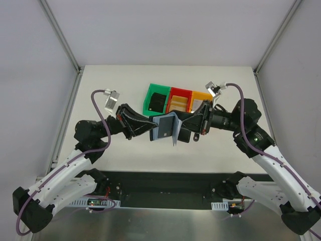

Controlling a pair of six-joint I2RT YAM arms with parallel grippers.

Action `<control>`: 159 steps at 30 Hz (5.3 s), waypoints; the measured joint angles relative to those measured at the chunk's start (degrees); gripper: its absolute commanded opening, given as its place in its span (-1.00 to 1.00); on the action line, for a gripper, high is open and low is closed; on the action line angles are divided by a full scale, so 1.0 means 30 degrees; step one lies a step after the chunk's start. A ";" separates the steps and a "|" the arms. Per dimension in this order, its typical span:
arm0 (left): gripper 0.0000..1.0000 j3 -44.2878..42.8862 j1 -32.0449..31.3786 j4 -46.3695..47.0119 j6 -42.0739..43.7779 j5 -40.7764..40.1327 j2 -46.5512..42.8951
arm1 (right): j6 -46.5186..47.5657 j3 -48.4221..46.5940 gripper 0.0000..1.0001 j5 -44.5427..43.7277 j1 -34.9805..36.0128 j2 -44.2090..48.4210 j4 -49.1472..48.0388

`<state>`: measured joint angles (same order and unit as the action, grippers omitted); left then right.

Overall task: Take the credit cards out of the card holder
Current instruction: Place the card holder at the center of the board, then remove the credit card from the card holder.

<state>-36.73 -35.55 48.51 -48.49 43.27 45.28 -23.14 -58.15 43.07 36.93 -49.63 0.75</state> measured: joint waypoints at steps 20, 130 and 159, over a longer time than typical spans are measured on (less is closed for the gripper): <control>-1.00 -0.0087 -0.0036 -0.4386 0.1486 -0.1239 -0.1625 | -0.0408 0.0889 0.44 -0.0138 -0.0634 0.0525 -0.0175; 0.52 0.3271 -0.0036 -1.9846 0.3876 -1.3777 -0.9092 | 0.5880 0.4175 0.21 -0.7155 -0.0350 -1.2247 0.3563; 0.42 0.4342 -0.0036 -1.8280 0.3388 -1.2444 -0.6892 | 0.5275 0.3504 -0.99 -1.5336 0.8429 -1.1366 0.6266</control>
<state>-23.70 -35.66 -6.33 -38.33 5.93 24.60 -7.31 -47.64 -2.94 62.22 -83.72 19.55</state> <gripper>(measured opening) 0.712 0.007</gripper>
